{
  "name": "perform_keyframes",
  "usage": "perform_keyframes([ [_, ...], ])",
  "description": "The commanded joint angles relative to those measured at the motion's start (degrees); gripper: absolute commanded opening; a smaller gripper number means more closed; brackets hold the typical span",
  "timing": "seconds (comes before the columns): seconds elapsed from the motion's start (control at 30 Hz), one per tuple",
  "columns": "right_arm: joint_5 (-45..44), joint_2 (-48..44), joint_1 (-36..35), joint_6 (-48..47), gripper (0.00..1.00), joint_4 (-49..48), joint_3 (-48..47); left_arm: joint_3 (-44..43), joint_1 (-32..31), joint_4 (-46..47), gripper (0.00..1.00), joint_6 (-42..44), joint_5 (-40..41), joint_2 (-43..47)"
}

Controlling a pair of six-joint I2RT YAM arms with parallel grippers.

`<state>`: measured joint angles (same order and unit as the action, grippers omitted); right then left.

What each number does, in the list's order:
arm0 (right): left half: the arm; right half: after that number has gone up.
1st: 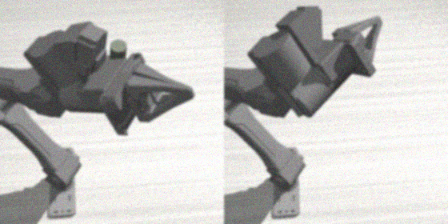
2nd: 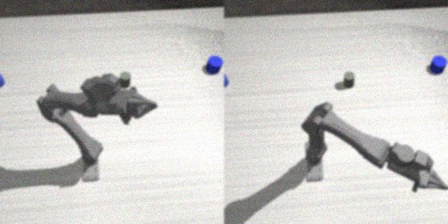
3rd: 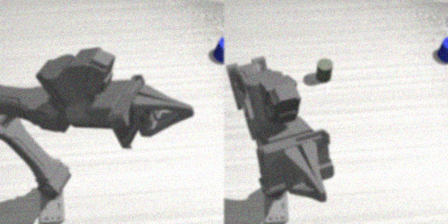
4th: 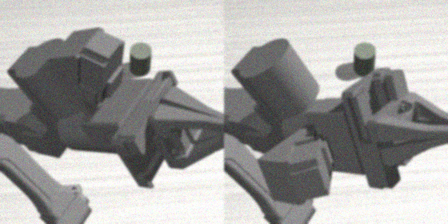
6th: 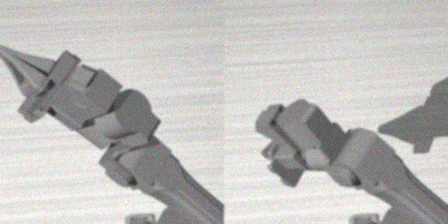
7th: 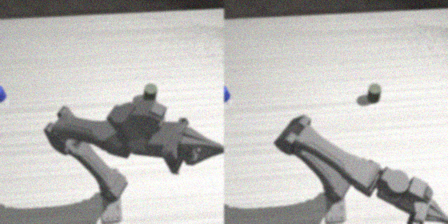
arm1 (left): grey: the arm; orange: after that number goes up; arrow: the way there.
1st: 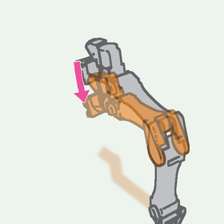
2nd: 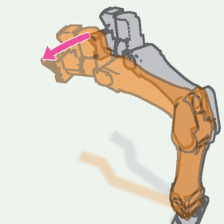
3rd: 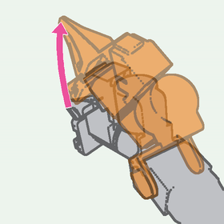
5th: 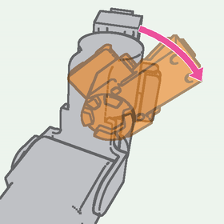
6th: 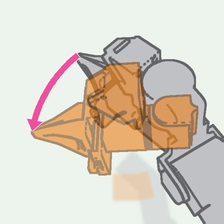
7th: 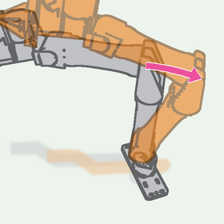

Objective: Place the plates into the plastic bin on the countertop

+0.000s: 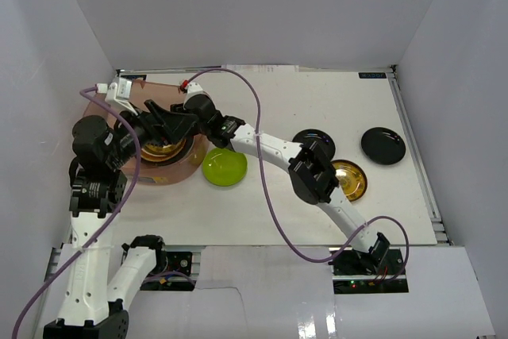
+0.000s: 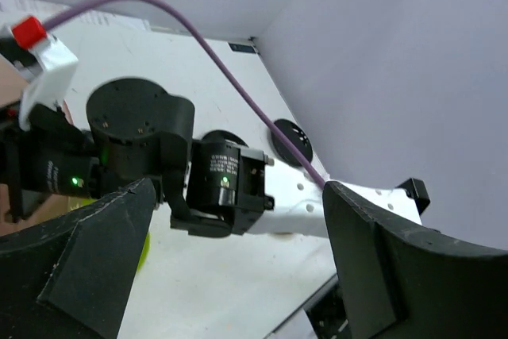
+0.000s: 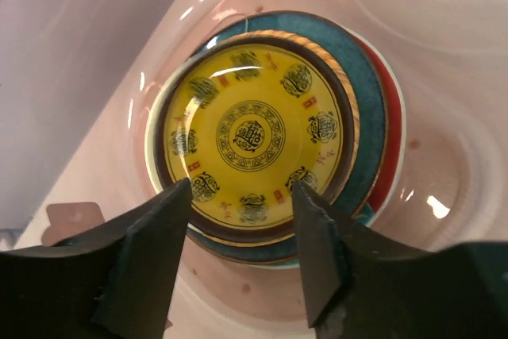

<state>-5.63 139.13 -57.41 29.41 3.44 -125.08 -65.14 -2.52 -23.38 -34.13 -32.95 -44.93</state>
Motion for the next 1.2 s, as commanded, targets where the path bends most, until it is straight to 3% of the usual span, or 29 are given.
perform_keyframes([
  [0.0, -0.52, -4.38, 0.45, -1.37, 0.61, -2.30, -1.76, 1.77, -1.08, -3.60, 0.95, -0.67, -3.09, 2.21],
  [0.13, -2.28, -18.93, 1.33, -3.83, 0.57, -6.07, 11.31, 6.16, -1.96, -4.84, 0.89, -2.08, -2.03, 2.83],
  [0.23, -4.04, -32.45, 3.44, -5.15, 0.43, -9.40, 28.52, 11.17, -3.27, -4.31, 0.84, -3.84, -1.51, 2.21],
  [0.27, -4.47, -36.26, 5.10, -5.24, 0.39, -11.94, 39.01, 12.31, -3.89, -3.87, 0.82, -4.36, -0.89, 2.13],
  [0.3, -4.83, -39.78, 6.24, -5.24, 0.30, -12.84, 44.25, 14.32, -4.85, -3.35, 0.81, -5.06, -0.63, 1.95],
  [0.37, -4.83, -49.63, 10.98, -4.28, 0.24, -13.29, 53.58, 16.27, -9.93, -1.77, 0.78, -7.00, 1.47, 0.98],
  [0.4, -3.79, -55.66, 13.18, -3.58, 0.20, -13.37, 62.15, 17.76, -15.44, -1.59, 0.78, -7.53, 7.31, 0.63],
  [0.47, -2.64, -61.06, 19.24, -2.95, 0.18, -13.55, 69.84, 19.17, -21.79, -0.45, 0.77, -9.46, 13.49, -0.86],
  [0.5, -2.46, -65.61, 21.52, -2.95, 0.17, -13.20, 76.15, 20.66, -28.00, -0.18, 0.77, -9.99, 20.49, -1.56],
  [0.57, -1.59, -69.06, 28.20, -3.22, 0.17, -12.76, 81.46, 22.59, -33.31, 0.17, 0.76, -12.36, 27.99, -3.58],
  [0.6, -0.97, -71.26, 30.75, -3.30, 0.17, -12.24, 85.40, 25.04, -37.34, 0.61, 0.76, -13.50, 35.77, -4.37],
  [0.73, 2.37, -72.69, 43.75, -4.97, 0.22, -11.80, 90.88, 31.28, -42.82, 2.54, 0.76, -20.96, 49.43, -7.63],
  [0.9, 8.94, -66.81, 53.08, -8.14, 0.43, -11.53, 90.89, 36.75, -43.62, 7.02, 0.81, -28.36, 59.13, -8.94],
  [1.17, 16.17, -53.90, 56.44, -7.61, 0.50, -13.28, 84.48, 37.63, -41.43, 9.74, 0.82, -31.61, 63.19, -18.44],
])
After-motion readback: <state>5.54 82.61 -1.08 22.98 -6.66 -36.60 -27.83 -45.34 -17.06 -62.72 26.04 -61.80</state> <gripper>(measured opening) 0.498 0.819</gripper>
